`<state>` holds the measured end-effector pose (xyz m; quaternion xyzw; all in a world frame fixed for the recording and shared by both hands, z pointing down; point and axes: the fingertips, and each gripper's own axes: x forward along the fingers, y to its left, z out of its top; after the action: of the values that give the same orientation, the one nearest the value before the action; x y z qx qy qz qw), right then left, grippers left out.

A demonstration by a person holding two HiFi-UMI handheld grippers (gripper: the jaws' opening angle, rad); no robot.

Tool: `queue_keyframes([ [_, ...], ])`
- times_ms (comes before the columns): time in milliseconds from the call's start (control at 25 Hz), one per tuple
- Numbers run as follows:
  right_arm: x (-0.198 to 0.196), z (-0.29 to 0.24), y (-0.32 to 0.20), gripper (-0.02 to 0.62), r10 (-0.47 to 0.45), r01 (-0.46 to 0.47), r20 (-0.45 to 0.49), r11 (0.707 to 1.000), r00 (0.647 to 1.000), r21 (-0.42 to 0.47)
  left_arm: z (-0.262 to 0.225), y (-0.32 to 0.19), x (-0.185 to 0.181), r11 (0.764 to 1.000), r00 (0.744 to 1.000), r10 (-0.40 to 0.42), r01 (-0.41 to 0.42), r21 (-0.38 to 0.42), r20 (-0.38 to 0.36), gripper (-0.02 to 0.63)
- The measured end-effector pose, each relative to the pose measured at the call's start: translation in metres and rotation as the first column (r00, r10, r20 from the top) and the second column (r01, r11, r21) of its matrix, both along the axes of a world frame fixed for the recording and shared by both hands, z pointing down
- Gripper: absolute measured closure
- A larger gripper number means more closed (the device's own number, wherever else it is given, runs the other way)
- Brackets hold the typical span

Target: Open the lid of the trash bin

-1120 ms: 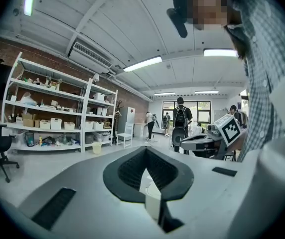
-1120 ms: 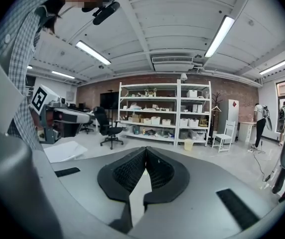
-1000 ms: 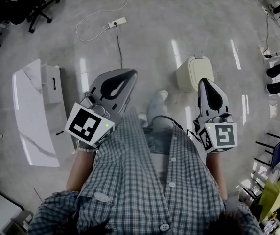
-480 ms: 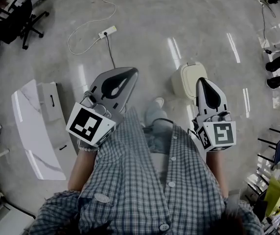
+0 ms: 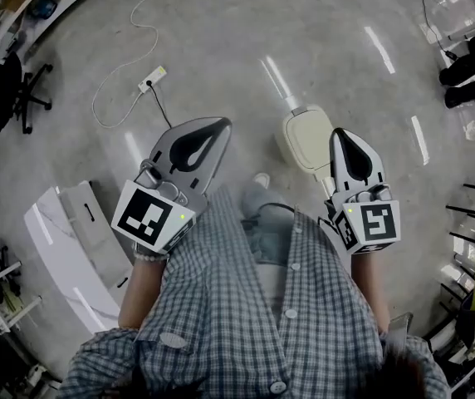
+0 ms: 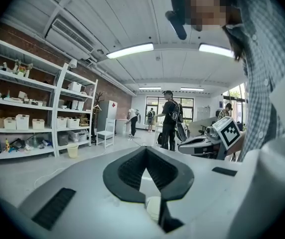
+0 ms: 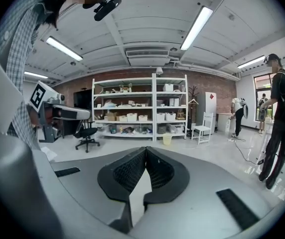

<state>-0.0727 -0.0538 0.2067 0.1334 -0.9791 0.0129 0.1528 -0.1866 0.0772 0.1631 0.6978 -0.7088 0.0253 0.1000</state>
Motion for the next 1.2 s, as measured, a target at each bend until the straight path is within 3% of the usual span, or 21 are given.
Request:
queue_keyframes([
  [280, 0.024, 0.015, -0.039, 0.578, 0.128, -0.129, -0.017, 0.991, 0.992, -0.032, 0.010, -0.060, 0.009, 0.990, 0.990, 0.139, -0.139, -0.034, -0.002, 0.601],
  [560, 0.049, 0.040, -0.055, 0.577, 0.290, -0.292, -0.047, 0.954, 0.956, -0.063, 0.036, -0.101, 0.016, 0.955, 0.959, 0.281, -0.284, -0.086, -0.046, 0.601],
  [800, 0.064, 0.061, -0.060, 0.577, 0.429, -0.435, -0.079, 0.896, 0.900, -0.089, 0.069, -0.141, 0.020, 0.888, 0.896, 0.435, -0.443, -0.124, -0.090, 0.601],
  [1040, 0.062, 0.088, -0.065, 0.578, 0.505, -0.517, -0.128, 0.851, 0.854, -0.089, 0.109, -0.165, 0.012, 0.834, 0.852, 0.512, -0.523, -0.177, -0.108, 0.601],
  [1200, 0.063, 0.108, -0.062, 0.578, 0.558, -0.571, -0.128, 0.814, 0.820, -0.110, 0.146, -0.176, 0.016, 0.769, 0.801, 0.586, -0.598, -0.226, -0.127, 0.601],
])
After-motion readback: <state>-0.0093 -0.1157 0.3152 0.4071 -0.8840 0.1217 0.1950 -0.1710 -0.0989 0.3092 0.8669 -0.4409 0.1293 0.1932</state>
